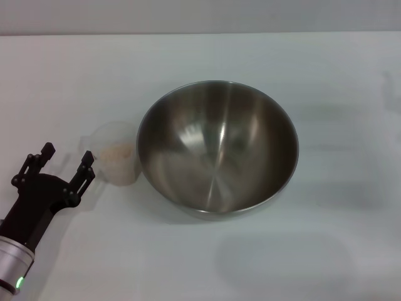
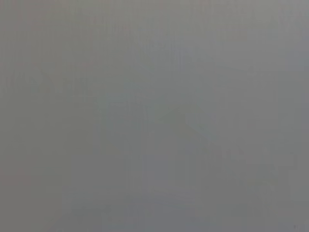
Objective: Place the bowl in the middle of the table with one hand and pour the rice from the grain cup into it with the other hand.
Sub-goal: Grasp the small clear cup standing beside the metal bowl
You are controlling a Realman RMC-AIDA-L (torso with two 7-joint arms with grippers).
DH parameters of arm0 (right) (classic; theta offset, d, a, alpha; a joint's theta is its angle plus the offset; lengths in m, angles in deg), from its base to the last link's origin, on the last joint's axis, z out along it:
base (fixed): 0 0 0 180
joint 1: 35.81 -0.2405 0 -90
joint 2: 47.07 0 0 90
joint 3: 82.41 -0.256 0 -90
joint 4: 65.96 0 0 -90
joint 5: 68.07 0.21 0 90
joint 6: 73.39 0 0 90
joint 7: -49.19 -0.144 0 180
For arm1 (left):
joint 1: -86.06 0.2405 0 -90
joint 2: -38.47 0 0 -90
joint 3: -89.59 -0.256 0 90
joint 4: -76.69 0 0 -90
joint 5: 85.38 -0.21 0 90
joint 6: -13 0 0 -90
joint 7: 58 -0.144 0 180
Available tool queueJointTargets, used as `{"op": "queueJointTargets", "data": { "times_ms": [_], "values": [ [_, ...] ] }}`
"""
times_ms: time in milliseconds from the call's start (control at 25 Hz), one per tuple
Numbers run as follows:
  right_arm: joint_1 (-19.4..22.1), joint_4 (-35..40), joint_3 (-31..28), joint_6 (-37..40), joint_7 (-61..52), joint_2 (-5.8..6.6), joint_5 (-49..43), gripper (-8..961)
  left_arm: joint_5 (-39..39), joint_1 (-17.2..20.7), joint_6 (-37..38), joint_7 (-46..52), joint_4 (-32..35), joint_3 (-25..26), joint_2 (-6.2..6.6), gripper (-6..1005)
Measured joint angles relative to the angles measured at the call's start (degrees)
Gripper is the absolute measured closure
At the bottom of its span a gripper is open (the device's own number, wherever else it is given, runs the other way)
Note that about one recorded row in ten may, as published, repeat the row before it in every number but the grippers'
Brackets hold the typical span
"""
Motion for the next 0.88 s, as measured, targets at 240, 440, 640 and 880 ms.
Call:
{"op": "queueJointTargets", "data": {
  "times_ms": [240,440,640,880],
  "values": [
    [0.4,-0.1,0.0,0.1,0.0,-0.15,0.0,463,0.1,-1.1,-2.0,-1.2,0.0,1.6,0.09,361],
    [0.6,0.0,0.0,0.1,0.0,-0.38,-0.2,461,0.1,-1.9,-3.2,-1.6,0.0,2.2,0.13,363],
    [0.6,0.3,0.0,-0.1,0.0,-0.47,-0.4,459,0.1,-2.8,-3.4,-1.7,0.2,2.7,0.2,365],
    [0.6,0.6,0.1,-0.1,0.0,-0.55,-0.4,456,0.1,-4.4,-5.2,-1.7,0.6,3.7,0.04,368]
  ]
}}
